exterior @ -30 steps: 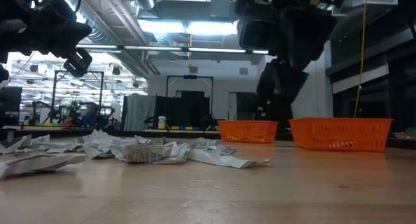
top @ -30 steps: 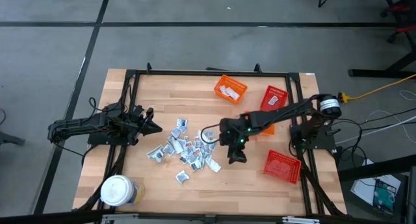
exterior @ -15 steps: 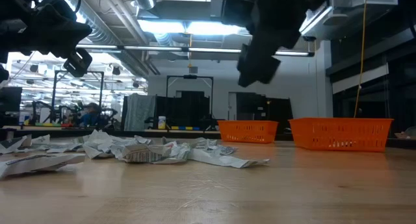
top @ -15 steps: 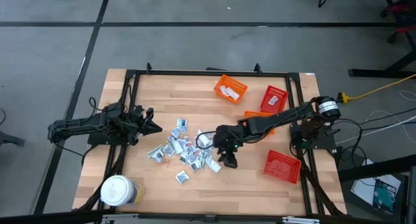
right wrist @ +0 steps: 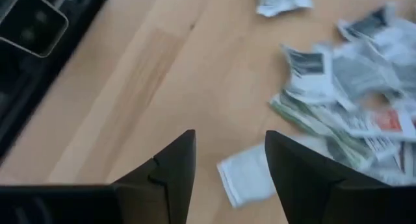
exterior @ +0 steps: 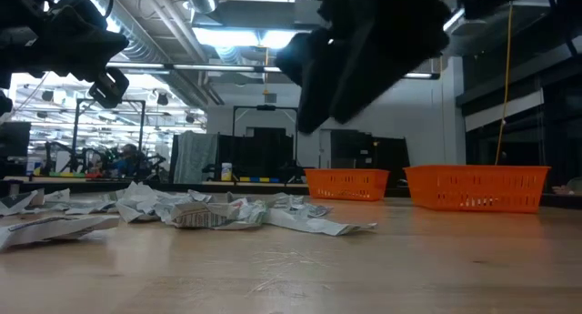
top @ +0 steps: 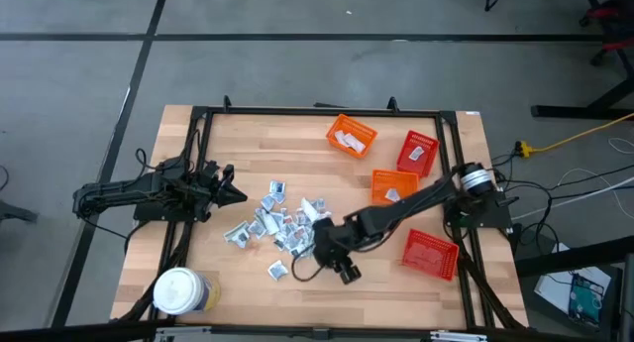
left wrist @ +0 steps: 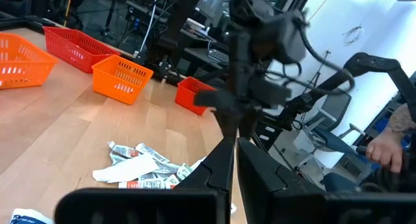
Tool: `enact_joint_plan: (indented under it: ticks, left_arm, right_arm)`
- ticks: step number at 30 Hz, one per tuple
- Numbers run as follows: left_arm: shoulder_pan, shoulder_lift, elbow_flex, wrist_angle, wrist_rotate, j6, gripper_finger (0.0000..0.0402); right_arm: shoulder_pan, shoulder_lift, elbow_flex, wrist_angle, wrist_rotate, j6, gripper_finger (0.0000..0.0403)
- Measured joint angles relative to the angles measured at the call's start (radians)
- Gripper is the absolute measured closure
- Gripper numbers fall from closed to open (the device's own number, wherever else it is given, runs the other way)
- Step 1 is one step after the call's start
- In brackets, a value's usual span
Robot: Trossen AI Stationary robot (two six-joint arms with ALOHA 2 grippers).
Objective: Pick & Place First Aid Supplies
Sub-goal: Put the green bandage pack into the top orange bin
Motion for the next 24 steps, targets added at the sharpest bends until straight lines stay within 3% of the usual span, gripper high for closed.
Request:
enact_joint_plan:
  ticks: [9, 24]
  left_arm:
    - [0.000, 0.000, 0.000, 0.000, 0.000, 0.000, 0.0386]
    - [0.000, 0.000, 0.000, 0.000, 0.000, 0.000, 0.0386]
  right_arm:
    - [0.060, 0.061, 0.016, -0.046, 0.159, -0.019, 0.0218]
    - [0.087, 0.144, 0.016, -0.018, 0.215, -0.004, 0.0218]
